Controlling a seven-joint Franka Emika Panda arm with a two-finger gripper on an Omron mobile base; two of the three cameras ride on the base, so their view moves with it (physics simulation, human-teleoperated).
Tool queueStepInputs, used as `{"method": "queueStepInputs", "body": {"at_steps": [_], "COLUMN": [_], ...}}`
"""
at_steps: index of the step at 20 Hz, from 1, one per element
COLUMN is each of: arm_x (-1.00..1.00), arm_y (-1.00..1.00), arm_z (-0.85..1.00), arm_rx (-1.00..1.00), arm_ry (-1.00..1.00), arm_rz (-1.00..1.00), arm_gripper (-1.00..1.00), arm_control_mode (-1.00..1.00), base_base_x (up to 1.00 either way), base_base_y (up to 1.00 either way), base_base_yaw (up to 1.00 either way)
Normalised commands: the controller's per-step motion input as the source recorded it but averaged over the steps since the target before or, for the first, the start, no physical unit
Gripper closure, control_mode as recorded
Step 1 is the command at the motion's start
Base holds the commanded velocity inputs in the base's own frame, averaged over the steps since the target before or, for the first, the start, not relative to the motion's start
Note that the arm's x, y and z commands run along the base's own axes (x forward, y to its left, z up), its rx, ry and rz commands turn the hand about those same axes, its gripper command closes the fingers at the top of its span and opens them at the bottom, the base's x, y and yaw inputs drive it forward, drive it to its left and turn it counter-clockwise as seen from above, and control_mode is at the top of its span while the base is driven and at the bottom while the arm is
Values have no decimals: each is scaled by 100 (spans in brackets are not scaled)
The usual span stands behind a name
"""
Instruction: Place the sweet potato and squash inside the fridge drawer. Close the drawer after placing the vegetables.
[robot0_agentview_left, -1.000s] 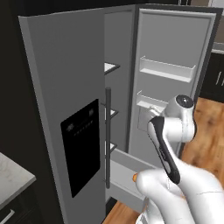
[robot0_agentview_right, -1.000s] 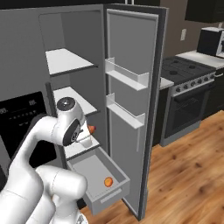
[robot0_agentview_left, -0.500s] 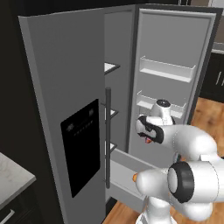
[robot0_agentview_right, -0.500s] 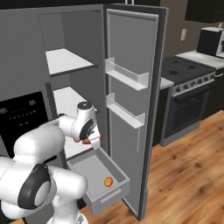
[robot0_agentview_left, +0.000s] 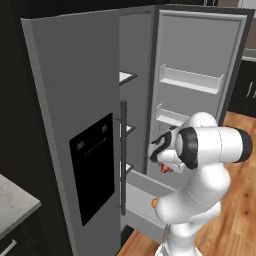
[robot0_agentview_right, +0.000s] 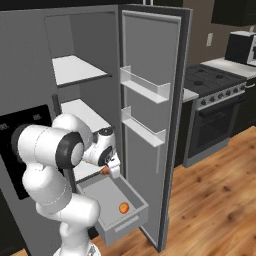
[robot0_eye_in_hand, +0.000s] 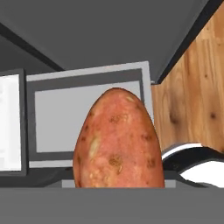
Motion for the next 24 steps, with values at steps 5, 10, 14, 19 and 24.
{"method": "queueStepInputs", "body": {"at_steps": [5, 10, 14, 19, 24], "arm_x": [24, 12, 59, 90, 51], "arm_y": [0, 6, 1, 0, 0], "arm_z": [-92, -79, -50, -52, -64], "arm_rx": [0, 0, 0, 0, 0], "arm_ry": [3, 0, 0, 5, 7], "arm_rz": [9, 7, 5, 3, 3], "arm_gripper": [100, 100, 100, 100, 100], "arm_control_mode": [-100, -100, -100, -100, -100], "base_base_x": [0, 0, 0, 0, 0], "base_base_y": [0, 0, 0, 0, 0], "base_base_yaw": [0, 0, 0, 0, 0]}}
